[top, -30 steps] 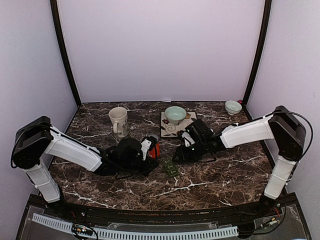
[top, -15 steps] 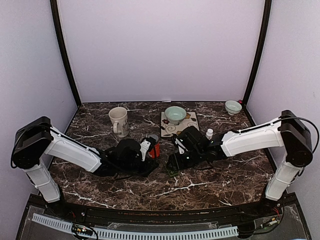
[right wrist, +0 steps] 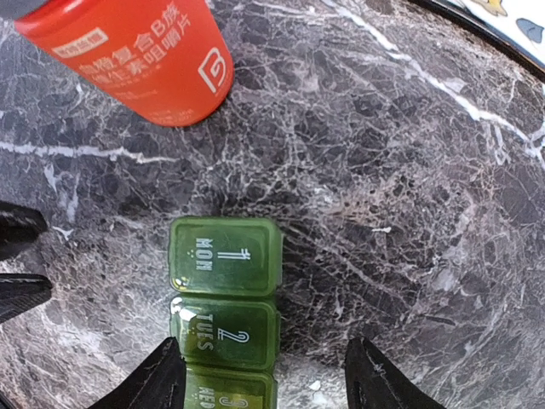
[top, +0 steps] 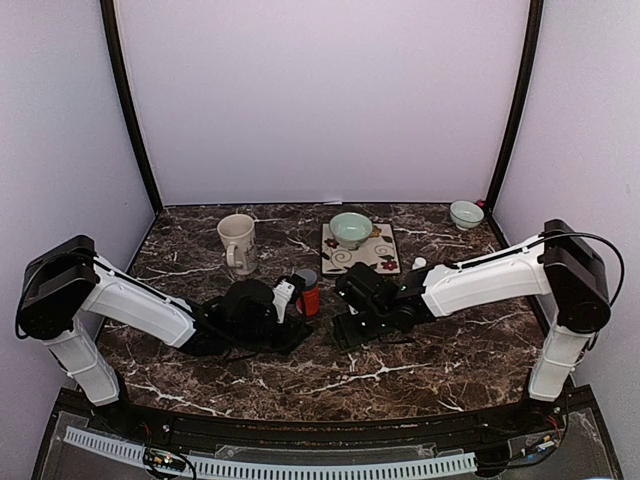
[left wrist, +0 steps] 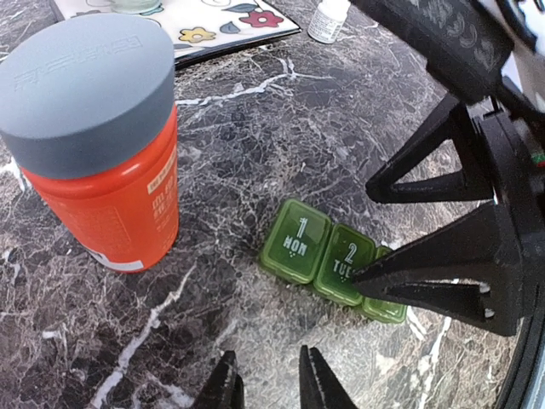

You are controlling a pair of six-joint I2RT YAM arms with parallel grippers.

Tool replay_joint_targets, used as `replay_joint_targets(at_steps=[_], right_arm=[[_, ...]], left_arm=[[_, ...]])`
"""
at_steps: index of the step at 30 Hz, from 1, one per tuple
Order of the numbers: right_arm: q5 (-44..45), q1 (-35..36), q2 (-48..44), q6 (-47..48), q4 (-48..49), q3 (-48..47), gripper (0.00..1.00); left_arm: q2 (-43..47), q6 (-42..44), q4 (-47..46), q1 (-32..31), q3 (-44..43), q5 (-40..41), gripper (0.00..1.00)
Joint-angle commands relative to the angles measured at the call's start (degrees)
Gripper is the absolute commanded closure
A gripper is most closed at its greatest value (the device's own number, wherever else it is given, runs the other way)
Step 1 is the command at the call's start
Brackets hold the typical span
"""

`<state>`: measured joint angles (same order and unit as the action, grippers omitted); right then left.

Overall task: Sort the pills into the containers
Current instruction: Pick up the pill container from the center of the board.

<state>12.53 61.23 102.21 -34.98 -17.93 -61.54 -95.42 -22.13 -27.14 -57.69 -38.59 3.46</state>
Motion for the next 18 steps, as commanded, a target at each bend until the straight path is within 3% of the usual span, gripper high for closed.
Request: replay_joint_targets(at_steps=[1,18], right_arm=[[1.40,0.95,0.85,0.39,-0.47,-1.12,0.35],[-0.85,2.45,1.41,1.14,-0.31,-0.85,0.35]], left_arm=[[2.45,0.16,-1.17,0.38,0.81,0.35,0.74],[1.39,-0.34,-0.99,0.56,0.02,-0.65,0.59]])
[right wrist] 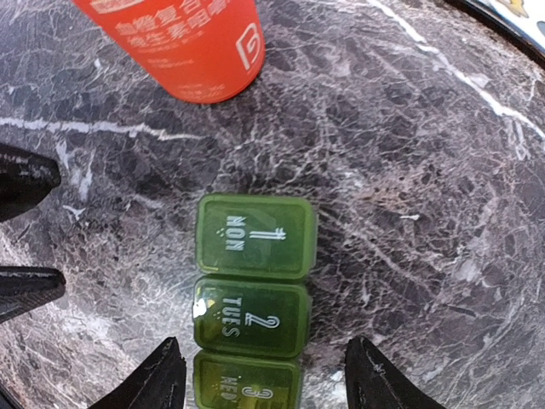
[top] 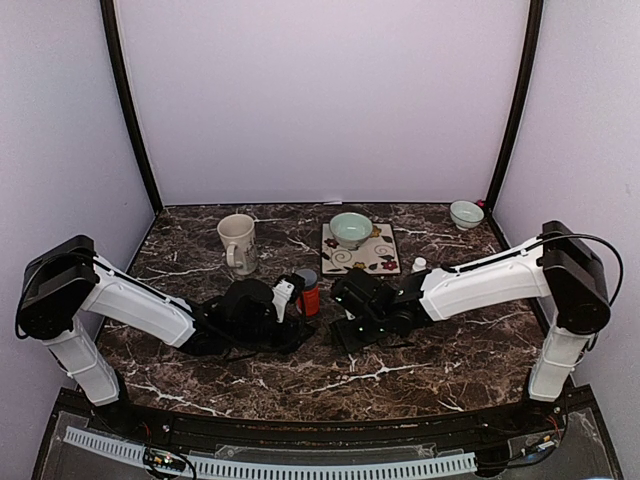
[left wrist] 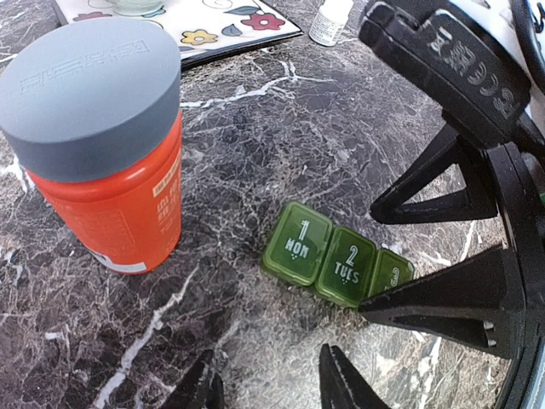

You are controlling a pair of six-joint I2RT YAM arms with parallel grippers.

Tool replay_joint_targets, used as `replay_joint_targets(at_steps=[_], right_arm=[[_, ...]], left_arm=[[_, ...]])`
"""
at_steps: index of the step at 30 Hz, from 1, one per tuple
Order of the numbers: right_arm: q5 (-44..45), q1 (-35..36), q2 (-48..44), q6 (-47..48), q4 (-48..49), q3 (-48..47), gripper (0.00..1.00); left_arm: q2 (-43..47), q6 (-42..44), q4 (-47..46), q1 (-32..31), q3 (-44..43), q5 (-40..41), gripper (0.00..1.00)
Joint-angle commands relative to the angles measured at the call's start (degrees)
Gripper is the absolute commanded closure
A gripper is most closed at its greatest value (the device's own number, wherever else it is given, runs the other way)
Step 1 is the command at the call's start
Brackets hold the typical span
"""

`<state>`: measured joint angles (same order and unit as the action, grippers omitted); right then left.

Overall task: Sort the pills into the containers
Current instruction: Pick up the pill container from the center of the board.

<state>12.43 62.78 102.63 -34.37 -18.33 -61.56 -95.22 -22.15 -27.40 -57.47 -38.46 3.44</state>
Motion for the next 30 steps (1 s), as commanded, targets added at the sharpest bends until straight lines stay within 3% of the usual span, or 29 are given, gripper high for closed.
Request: replay_joint_targets(at_steps=[1,11,21,30], right_arm=[[-0.86,1.00,1.04,0.60,0.19,-0.80,0.35],[-1.48,1.46,1.82,0.58,0.65,0.17,0.37],[-2.24,1.46,2.94,1.91,1.13,0.60,0.58],[-2.51,1.46,-0.04,2.76,2.33,1.72,0.62]], left_arm=[[1.18,-0.35,-0.73,0.34,-0.13,-0.63,0.59],[0.94,-0.95,-0.64,0.70,-0.56,-1.15,0.56],[0.13,-2.07,-0.33,1.02,-1.33,-2.22,0.49],[-0.85,-5.56,-1.27,2.82,-1.62,-6.57,0.38]])
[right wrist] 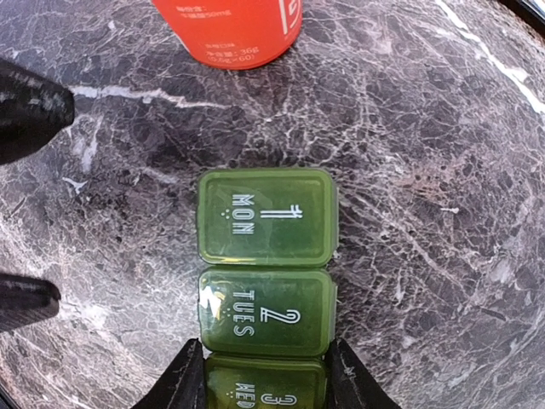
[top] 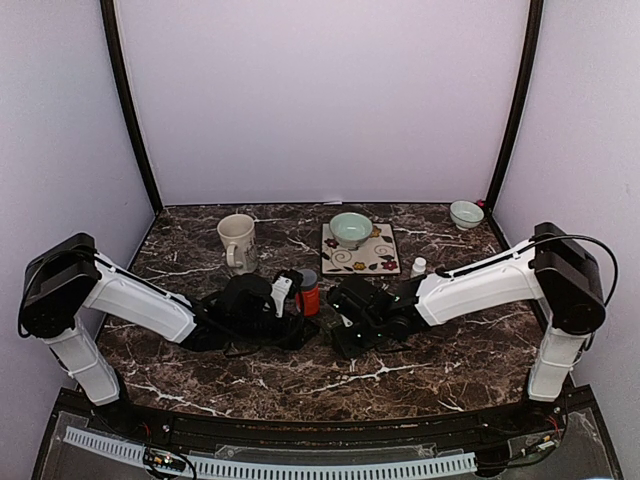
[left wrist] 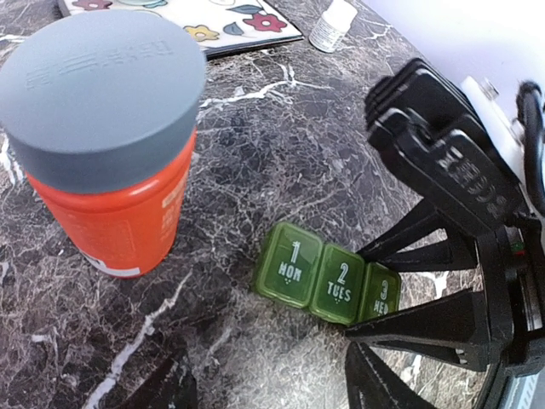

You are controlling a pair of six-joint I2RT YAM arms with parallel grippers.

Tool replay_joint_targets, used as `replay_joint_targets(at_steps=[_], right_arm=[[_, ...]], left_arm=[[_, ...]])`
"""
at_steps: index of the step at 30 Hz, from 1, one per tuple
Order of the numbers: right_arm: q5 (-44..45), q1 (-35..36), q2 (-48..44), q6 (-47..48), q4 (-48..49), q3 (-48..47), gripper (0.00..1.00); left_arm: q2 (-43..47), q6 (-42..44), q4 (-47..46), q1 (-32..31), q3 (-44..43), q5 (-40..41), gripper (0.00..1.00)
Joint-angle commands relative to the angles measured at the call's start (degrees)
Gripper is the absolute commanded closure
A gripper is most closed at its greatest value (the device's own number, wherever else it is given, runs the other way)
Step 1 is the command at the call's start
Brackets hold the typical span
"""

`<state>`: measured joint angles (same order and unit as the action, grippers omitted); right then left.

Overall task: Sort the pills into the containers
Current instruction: Pick up the pill container from the center of the board.

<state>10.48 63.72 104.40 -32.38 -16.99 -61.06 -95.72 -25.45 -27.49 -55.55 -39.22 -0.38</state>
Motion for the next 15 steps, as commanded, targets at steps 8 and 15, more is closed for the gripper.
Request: replay_joint_targets(at_steps=[8,15], right_arm=[[-2.23,0.56,-4.99,0.83,2.66,1.79,0.63],[-3.26,1.09,-7.31,1.41,3.32,1.80,0.63]], left_arm=[[-1.03,-5.82,-3.05,2.64,-0.24,-7.69,0.35],[-2.21,-8.74,-5.42,3.64,-0.48,-13.19,0.35]])
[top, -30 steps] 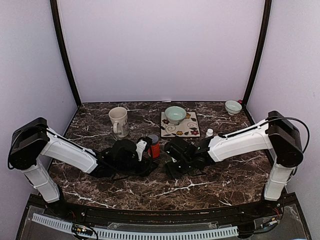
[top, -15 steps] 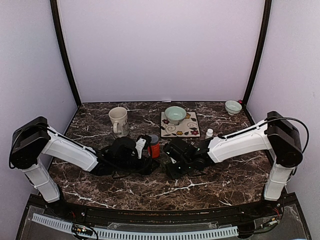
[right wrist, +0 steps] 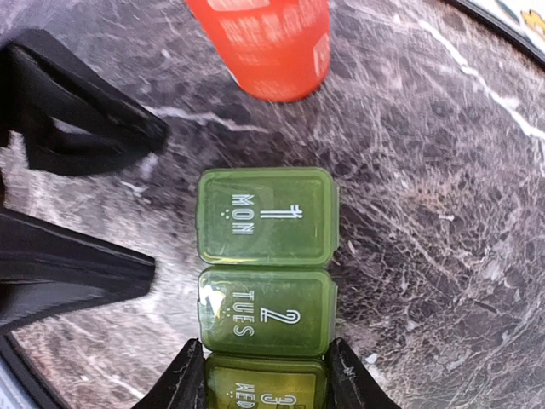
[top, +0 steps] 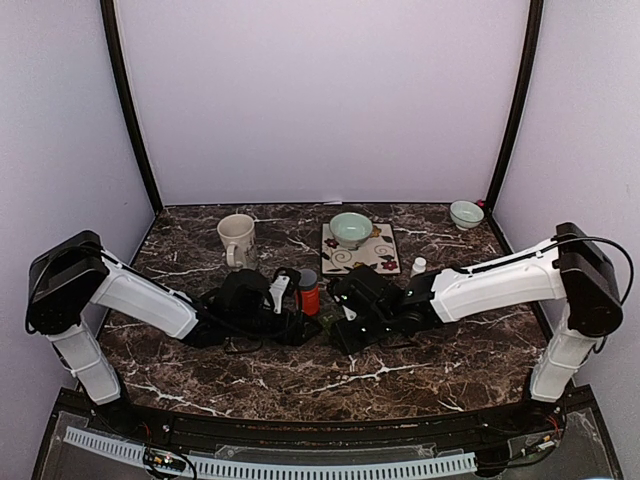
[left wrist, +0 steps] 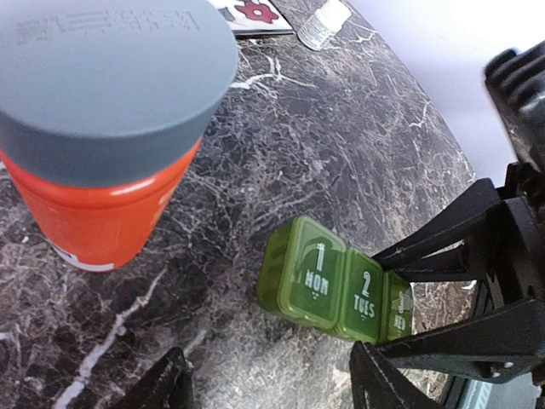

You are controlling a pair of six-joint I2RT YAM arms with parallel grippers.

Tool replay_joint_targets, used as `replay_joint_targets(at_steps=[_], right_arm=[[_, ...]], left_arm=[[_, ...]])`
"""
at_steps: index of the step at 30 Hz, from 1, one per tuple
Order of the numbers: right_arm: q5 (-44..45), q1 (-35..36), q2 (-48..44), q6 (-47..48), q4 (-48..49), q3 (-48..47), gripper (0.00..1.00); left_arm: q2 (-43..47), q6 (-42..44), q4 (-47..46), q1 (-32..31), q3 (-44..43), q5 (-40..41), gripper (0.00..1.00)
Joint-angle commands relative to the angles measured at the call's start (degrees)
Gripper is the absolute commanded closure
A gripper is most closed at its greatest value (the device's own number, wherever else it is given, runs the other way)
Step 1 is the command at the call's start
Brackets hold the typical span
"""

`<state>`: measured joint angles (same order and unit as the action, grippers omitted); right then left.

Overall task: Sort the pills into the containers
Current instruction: Pick up the pill container from the center of the board.

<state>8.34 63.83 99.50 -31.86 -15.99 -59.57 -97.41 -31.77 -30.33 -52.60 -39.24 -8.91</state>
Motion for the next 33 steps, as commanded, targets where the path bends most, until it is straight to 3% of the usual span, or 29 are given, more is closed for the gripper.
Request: replay_joint_targets(at_steps=[1,9,17,23,33], right_arm=[[-1.20,1.22,-2.54,1.00,2.34,0.32,0.63],[-1.09,2.80,-2.90,1.36,2.46,-0.55,0.64],[-0.21,3.46,-3.94,1.25,2.25,-1.24,0.64],[0.15,3.73,-4.48,1.27,2.28,-1.37,0.64],[0.43,3.92,-4.93,1.36,2.64,-1.48,0.65]], left_arm=[[-0.57,-2.76,-2.79,0.74,-0.56,-5.30,0.35],[-0.27,-6.04,-6.17,1.43,0.35,-9.23,0.35],[-0.26,-7.28,-7.75,1.58,0.65,-11.92,0.55],[0.02,-8.02,-8.21,1.62,1.26,-12.51,0.61],[-1.10,-9.01,-8.99,1.70,0.71,-15.30,0.50]])
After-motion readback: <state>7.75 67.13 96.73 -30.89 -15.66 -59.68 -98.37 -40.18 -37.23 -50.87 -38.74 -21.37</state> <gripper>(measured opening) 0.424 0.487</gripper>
